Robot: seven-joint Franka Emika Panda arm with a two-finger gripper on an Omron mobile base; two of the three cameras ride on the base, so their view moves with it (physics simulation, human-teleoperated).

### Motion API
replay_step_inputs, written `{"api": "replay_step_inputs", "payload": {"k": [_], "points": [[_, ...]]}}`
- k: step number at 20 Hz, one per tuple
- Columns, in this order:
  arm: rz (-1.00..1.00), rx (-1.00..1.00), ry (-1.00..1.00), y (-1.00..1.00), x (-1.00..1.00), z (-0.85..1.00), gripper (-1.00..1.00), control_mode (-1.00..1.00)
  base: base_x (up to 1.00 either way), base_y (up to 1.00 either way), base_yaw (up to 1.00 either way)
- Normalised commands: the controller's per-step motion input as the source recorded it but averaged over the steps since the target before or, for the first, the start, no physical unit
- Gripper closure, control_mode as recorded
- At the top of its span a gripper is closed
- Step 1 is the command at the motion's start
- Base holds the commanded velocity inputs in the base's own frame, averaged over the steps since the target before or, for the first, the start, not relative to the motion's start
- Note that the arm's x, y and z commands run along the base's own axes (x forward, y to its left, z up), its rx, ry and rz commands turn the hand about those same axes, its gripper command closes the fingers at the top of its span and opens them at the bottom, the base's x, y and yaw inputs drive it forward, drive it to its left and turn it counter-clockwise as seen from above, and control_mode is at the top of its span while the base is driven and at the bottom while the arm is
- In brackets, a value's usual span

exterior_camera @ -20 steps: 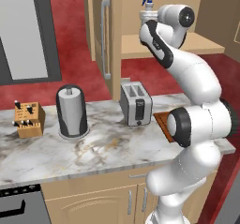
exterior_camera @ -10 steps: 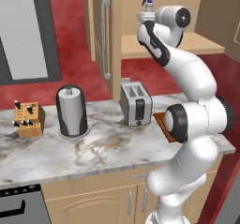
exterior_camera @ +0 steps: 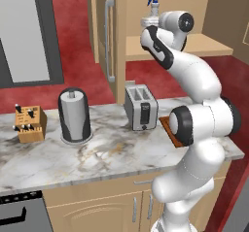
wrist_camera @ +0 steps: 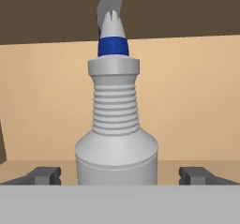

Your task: Grab the spray bottle from the cabinet, then place it next to the cutting board for sanitizing. Then grab the dish brush from the countertop next to the sink and place it next to the cutting board.

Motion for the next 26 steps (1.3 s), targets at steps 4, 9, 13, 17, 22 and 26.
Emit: {"api": "replay_step_inputs", "payload": {"k": [4, 9, 13, 17, 22, 26], "points": [[0.00, 0.00, 0.00, 0.00, 0.24, -0.09, -1.00, -1.00, 0.00, 0.00, 0.00], [0.00, 0.00, 0.00, 0.00, 0.23, -0.02, -1.00, -1.00, 0.00, 0.00, 0.00], [0.00, 0.00, 0.00, 0.00, 0.23, -0.08, 1.00, -1.00, 0.00, 0.00, 0.00], [0.00, 0.00, 0.00, 0.00, 0.10, -0.06, 1.00, -1.00, 0.00, 0.00, 0.00], [-0.02, 0.07, 0.00, 0.00, -0.03, -0.04, 1.00, -1.00, 0.00, 0.00, 0.00], [-0.22, 0.19, 0.00, 0.00, 0.00, -0.08, 1.00, -1.00, 0.00, 0.00, 0.00]]}}
